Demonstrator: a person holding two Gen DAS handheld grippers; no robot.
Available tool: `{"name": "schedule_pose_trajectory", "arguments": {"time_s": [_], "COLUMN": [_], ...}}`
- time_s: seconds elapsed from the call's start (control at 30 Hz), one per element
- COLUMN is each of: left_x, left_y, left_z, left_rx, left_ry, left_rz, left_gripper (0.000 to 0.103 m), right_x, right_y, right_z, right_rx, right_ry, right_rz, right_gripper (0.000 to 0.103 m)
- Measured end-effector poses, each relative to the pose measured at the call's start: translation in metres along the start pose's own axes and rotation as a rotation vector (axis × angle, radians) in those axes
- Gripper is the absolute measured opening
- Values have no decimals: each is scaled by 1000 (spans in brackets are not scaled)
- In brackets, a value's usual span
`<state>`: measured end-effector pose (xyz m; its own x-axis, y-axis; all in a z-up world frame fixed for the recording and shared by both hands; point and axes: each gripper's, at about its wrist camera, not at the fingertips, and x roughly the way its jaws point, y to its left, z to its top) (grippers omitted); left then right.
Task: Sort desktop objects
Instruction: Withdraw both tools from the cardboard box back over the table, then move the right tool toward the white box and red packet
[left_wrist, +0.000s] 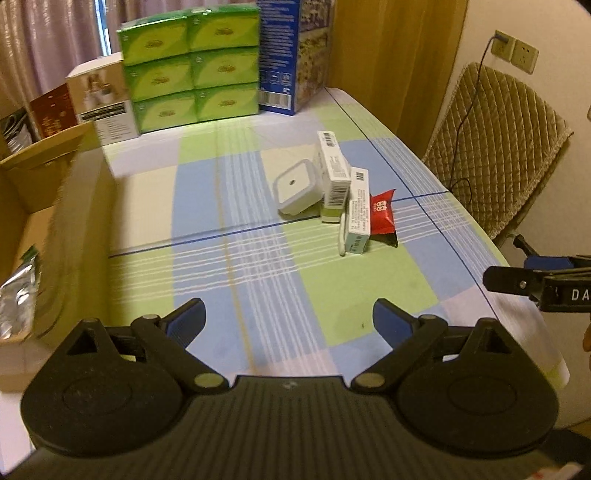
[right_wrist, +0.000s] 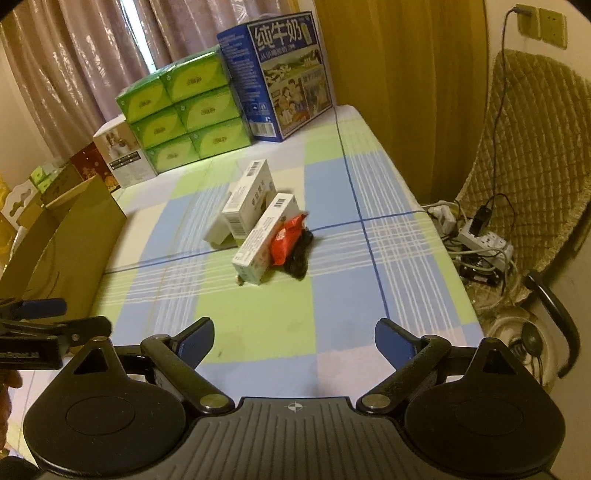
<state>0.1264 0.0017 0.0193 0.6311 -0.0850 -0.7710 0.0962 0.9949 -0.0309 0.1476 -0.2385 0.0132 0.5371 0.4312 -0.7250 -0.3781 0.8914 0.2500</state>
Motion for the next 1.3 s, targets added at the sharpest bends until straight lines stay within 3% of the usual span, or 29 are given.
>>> {"name": "schedule_pose_trajectory", "arguments": {"time_s": [0.2, 0.33, 0.5, 0.67, 0.93, 1.13, 1.3], "left_x": [39, 65, 93, 116, 143, 155, 159], "left_y": [-11, -19, -31, -43, -43, -42, -42], "left_z": [17, 26, 35, 38, 44, 44, 44], "left_rx": [33, 79, 155, 220, 234, 236, 244], "left_ry": [-3, -9, -15, -18, -30, -30, -31], "left_rz": [-44, -79, -112, -142, -174, -192, -201], "left_gripper": [91, 79, 75, 62, 44, 37, 32], "right_x": [30, 51, 73, 95, 125, 143, 157], "right_y": [-9, -15, -20, -19, -23, -25, -25], "right_z": [12, 21, 31, 40, 50, 56, 61], "right_rx": [-25, -31, -44, -61, -39, -11, -14], "right_ry": [13, 26, 37, 45, 66, 82, 89], "right_rz": [-2, -3, -7, 7, 33, 53, 57], "right_gripper": [87, 72, 65, 61, 52, 44, 43]}}
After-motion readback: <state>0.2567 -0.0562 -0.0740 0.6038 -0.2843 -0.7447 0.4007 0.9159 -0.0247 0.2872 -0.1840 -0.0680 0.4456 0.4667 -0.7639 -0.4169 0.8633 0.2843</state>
